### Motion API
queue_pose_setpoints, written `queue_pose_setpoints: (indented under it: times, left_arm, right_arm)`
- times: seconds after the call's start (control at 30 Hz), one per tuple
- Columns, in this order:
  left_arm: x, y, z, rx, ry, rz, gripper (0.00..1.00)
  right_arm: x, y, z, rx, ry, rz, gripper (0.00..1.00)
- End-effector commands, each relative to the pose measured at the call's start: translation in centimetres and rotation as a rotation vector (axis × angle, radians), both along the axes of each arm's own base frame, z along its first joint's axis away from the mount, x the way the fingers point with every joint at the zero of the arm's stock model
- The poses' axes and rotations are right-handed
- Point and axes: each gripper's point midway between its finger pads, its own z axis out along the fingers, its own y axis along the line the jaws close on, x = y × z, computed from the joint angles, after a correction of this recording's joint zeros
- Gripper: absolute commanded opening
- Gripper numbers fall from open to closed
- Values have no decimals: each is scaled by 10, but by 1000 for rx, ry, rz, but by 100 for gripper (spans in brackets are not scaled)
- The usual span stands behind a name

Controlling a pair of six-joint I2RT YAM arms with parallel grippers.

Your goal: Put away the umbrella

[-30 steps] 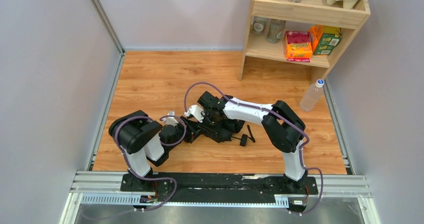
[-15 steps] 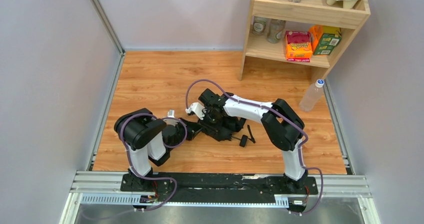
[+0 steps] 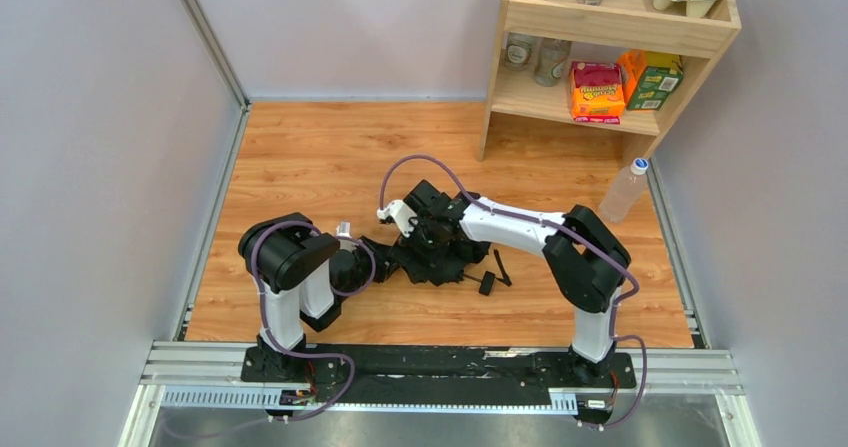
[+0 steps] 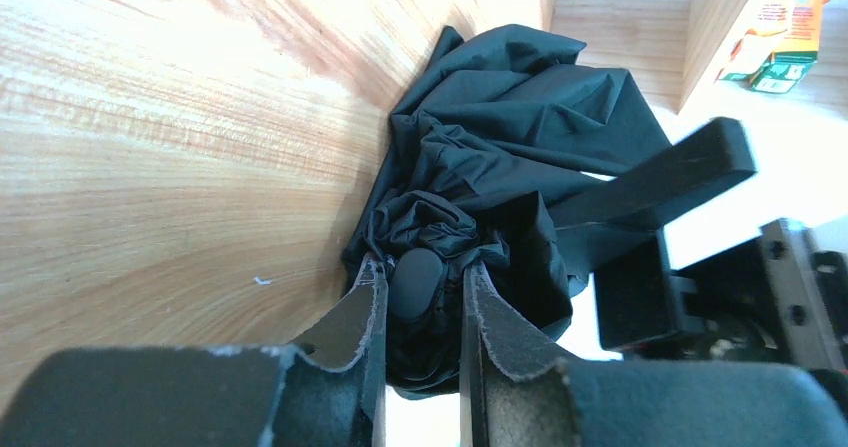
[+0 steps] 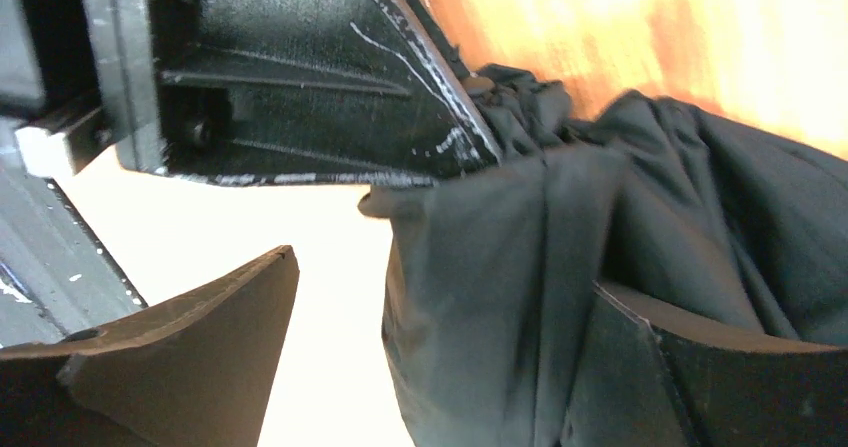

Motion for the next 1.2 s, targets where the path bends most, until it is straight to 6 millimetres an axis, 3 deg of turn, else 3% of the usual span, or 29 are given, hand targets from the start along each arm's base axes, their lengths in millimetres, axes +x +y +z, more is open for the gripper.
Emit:
queue_pose_setpoints:
  times: [0.0, 0.07, 0.13, 0.27, 0.37, 0.5, 0.6, 0.7, 0.8, 0.9, 1.03, 1.07, 1.1, 1.13, 1.17]
  left_arm:
    - [-28, 23, -51, 215, 70, -33, 0]
    - [-29, 23, -52, 207, 85, -31, 0]
    - [-32, 24, -55, 198, 110, -29, 0]
    - [-41, 22, -62, 135, 216, -16, 0]
    - [-46, 23, -65, 86, 294, 10, 0]
    - [-59, 28, -70, 71, 364, 15, 0]
    - [-60, 28, -69, 60, 378, 18, 0]
    - [-61, 30, -70, 60, 389, 27, 0]
    - [-61, 31, -68, 47, 400, 39, 0]
    - [-56, 26, -59, 31, 366, 24, 0]
    - [-47, 23, -49, 44, 309, 3, 1]
    - [-49, 24, -50, 57, 306, -16, 4]
    - [-46, 26, -46, 57, 295, -10, 19]
    - [-41, 25, -37, 54, 255, -12, 27]
    - [-42, 29, -40, 82, 256, -14, 41]
  right_arm:
    - [11, -5, 63, 47, -132, -107, 95]
    - [14, -16, 82, 29, -236, -150, 96]
    - [20, -29, 88, -23, -386, -180, 96]
    - [24, -32, 57, -72, -616, -137, 94]
    - [23, -24, 31, -95, -699, -65, 92]
    - [28, -20, 2, -129, -711, -25, 90]
    - [44, -30, -16, -220, -731, -42, 82]
    - [48, -32, -32, -244, -675, -19, 67]
    - [44, -44, -48, -289, -587, 1, 40]
    - [25, -43, -61, -292, -462, 52, 19]
    - [-11, -46, -75, -301, -240, 102, 0]
    - [-16, -45, -76, -287, -201, 89, 0]
    - [-26, -41, -76, -244, -147, 86, 0]
    - [-32, -39, -74, -215, -110, 76, 0]
    - [-38, -39, -75, -197, -71, 59, 0]
